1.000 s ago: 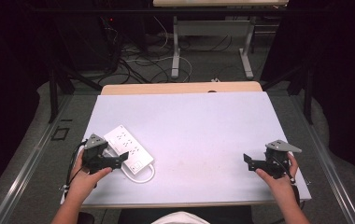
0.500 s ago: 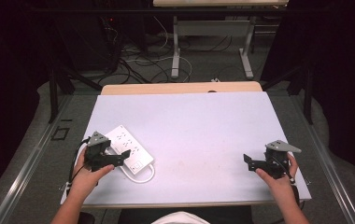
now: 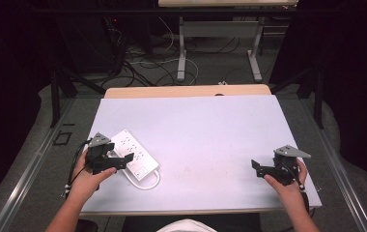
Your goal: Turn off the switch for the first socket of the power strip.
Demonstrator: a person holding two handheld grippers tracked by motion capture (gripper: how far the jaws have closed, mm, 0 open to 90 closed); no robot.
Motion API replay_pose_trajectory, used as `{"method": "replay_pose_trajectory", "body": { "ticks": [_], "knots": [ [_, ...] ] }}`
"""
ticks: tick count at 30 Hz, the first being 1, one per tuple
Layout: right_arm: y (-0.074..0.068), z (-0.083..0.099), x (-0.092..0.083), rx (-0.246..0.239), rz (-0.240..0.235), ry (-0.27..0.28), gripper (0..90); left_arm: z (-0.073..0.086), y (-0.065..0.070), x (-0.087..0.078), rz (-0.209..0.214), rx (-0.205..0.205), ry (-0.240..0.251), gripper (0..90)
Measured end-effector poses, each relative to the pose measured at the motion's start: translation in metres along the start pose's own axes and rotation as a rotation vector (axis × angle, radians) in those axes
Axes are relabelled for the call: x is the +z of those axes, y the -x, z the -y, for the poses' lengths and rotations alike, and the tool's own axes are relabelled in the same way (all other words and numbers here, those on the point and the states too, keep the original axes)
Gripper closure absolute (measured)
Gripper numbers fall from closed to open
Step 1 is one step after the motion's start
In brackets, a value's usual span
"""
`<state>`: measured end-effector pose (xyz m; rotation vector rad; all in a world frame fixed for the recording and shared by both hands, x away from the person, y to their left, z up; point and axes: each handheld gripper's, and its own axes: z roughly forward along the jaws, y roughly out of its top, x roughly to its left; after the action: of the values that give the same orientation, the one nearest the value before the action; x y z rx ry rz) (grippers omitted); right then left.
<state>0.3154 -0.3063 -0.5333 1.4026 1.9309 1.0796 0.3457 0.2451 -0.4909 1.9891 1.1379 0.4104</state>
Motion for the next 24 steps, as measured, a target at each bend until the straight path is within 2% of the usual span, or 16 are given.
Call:
{"method": "replay_pose_trajectory", "body": {
  "ticks": [3,4,5,6,9,11,14,16,18,24],
  "knots": [
    [-0.001,0.000,0.000,0.003,0.005,0.004,2.9,-0.003,0.001,-0.001,0.003,0.007,-0.006,10.7],
    [-0.001,0.000,0.000,0.003,0.004,0.001,3.0,-0.004,0.001,-0.002,-0.005,0.025,-0.012,11.1],
    [-0.001,0.000,0.000,0.004,0.003,0.003,3.0,-0.005,0.002,-0.003,0.003,0.011,-0.016,11.5],
    [-0.001,0.000,-0.001,0.004,0.000,-0.004,3.0,-0.005,0.001,-0.003,0.001,0.029,-0.018,12.1],
    [-0.001,0.000,0.000,0.004,-0.002,-0.004,3.0,-0.007,0.002,-0.005,0.006,0.015,-0.020,13.7],
    [-0.001,0.000,0.000,0.004,-0.001,-0.005,3.0,-0.009,0.001,-0.007,0.006,0.031,-0.031,14.3],
    [-0.001,0.000,0.000,0.005,-0.004,-0.003,3.2,-0.011,0.000,-0.011,0.007,0.032,-0.043,15.2],
    [0.000,0.000,0.000,-0.001,-0.003,-0.002,3.2,-0.010,0.001,-0.011,-0.001,0.009,-0.027,15.6],
    [-0.001,0.000,0.000,0.007,0.001,0.001,3.2,-0.010,0.000,-0.012,-0.003,0.001,-0.033,15.7],
    [-0.002,0.000,0.000,0.002,-0.005,-0.002,3.2,-0.010,-0.001,-0.014,-0.003,0.028,-0.075,16.2]
  ]
}}
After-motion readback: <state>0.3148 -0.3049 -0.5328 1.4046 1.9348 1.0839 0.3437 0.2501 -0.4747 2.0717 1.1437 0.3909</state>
